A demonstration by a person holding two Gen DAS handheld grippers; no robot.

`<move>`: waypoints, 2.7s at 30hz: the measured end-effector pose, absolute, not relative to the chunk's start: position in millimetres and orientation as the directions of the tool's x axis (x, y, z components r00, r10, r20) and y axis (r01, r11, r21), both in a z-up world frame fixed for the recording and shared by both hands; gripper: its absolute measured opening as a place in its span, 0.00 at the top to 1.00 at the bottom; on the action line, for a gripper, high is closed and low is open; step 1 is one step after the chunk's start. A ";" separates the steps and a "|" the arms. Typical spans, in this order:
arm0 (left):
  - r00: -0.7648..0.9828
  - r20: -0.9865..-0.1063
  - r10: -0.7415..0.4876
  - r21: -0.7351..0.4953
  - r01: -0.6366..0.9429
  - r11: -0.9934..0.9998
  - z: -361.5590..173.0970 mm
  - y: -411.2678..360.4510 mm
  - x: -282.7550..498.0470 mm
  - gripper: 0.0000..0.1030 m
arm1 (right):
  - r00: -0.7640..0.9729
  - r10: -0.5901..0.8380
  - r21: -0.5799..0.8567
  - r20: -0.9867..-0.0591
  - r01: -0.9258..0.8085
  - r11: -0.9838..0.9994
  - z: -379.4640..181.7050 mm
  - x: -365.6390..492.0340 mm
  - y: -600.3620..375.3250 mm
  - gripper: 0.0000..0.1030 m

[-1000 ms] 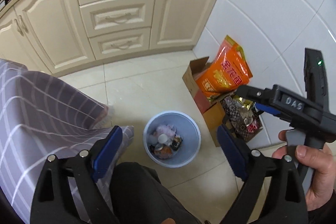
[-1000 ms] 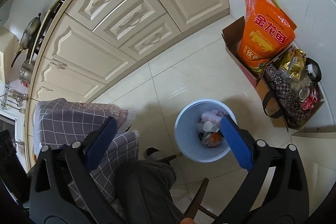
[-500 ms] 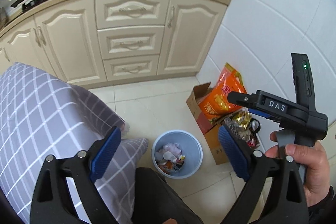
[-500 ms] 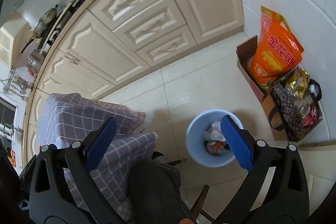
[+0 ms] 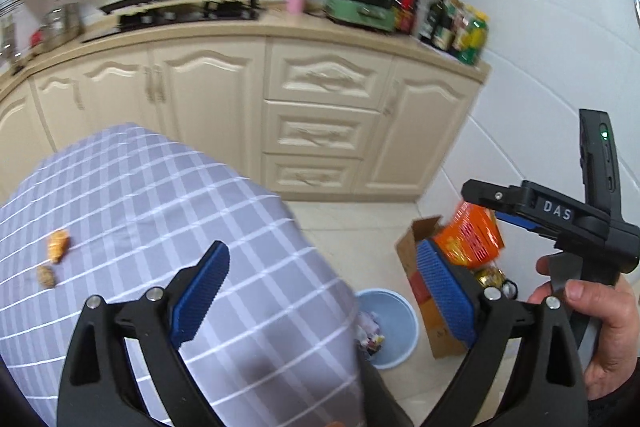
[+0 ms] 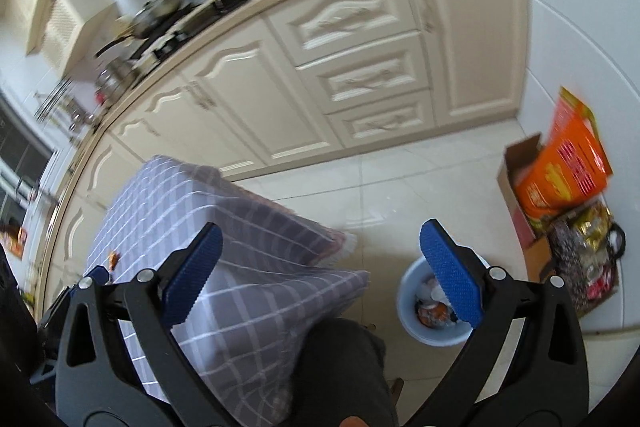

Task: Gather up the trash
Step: 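Bring both open tools back over the table, then grasp the brown walnut with the left tool while the right tool grasps the orange dried fruit slice, then carry the walnut and fruit slice over the blue bin and open both tools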

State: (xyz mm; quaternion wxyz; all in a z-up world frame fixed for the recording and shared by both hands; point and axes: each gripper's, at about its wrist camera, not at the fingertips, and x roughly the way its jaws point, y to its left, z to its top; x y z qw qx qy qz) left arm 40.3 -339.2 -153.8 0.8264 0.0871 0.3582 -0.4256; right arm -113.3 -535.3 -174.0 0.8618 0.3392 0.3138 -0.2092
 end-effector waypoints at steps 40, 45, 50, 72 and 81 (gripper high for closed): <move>0.531 -0.765 -0.363 -0.115 0.443 0.889 -240.2 -146.6 218.2 0.50 | 0.666 0.128 0.301 -0.735 0.151 0.942 -174.7 134.1 -308.5 0.06; 0.530 -0.758 -0.381 -0.138 0.440 0.887 -240.6 -135.3 217.0 0.76 | 0.645 0.170 0.294 -0.745 0.088 0.952 -188.5 160.8 -285.1 0.06; 0.584 -0.739 -0.336 -0.147 0.348 0.926 -230.8 -95.5 212.9 0.76 | 0.597 0.225 0.268 -0.770 -0.017 0.963 -208.9 187.9 -240.6 0.19; 0.647 -0.659 -0.383 -0.189 0.349 0.918 -174.7 -99.3 168.8 0.75 | 0.711 0.153 0.241 -0.686 0.024 0.970 -158.3 104.1 -289.0 0.62; 0.644 -0.611 -0.461 -0.157 0.473 0.867 -140.5 -166.7 129.5 0.75 | 0.785 0.107 0.326 -0.610 0.125 0.937 -130.1 34.7 -360.7 0.62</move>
